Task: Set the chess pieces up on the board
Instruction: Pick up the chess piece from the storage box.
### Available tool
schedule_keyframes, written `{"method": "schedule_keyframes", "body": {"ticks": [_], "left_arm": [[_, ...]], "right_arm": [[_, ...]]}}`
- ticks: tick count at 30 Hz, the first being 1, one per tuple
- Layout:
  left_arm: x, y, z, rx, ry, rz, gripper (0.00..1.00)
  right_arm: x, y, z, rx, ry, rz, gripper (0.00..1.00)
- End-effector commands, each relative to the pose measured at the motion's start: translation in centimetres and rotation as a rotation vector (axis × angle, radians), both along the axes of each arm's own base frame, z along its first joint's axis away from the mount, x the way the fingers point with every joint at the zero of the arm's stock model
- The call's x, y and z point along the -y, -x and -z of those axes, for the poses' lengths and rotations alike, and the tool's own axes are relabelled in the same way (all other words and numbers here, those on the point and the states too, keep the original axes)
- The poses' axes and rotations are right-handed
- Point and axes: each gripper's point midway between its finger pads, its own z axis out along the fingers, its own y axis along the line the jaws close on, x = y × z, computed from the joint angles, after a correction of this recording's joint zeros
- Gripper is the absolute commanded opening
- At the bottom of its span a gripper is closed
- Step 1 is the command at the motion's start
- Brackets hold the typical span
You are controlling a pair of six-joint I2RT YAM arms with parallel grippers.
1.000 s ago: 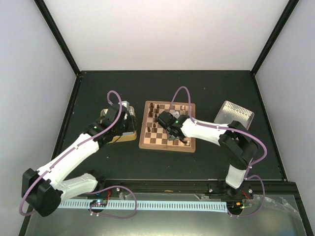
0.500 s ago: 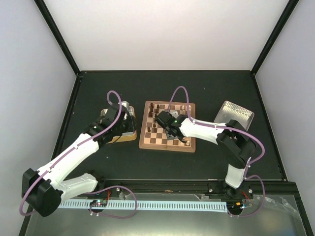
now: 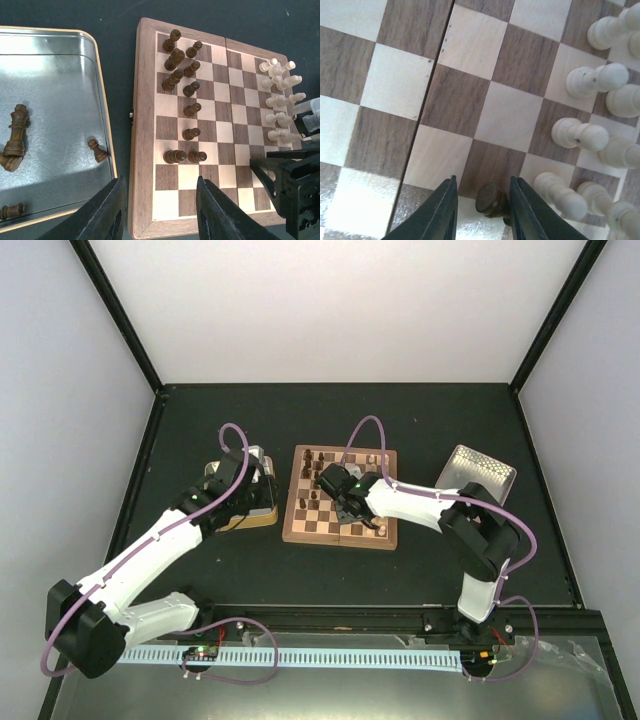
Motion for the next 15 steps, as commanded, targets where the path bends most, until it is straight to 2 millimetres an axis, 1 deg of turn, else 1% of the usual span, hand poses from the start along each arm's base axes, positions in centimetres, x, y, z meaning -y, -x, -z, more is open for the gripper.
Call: {"method": "schedule_keyframes", "body": {"ticks": [1, 5, 11, 15], "left_arm": [[0.2, -0.3, -1.2, 0.011, 0.009, 0.011, 0.40], [0.2, -0.3, -1.2, 0.008, 0.008, 0.014, 0.40], [0.1, -0.3, -1.3, 0.007, 0.009, 0.013, 0.40], [0.1, -0.1, -1.2, 0.004, 0.010, 0.016, 0.39]], "right_arm": [[-0.8, 0.5, -0.5, -0.024, -0.075, 0.011, 0.29], [-1.6, 1.3, -0.6, -0.066, -0.134, 0.005, 0.28], [-2.9, 1.9, -1.2, -0.101, -0.217, -0.012, 0.28], [-2.1, 1.7, -0.9, -0.089, -0.165, -0.009, 0.29]]}}
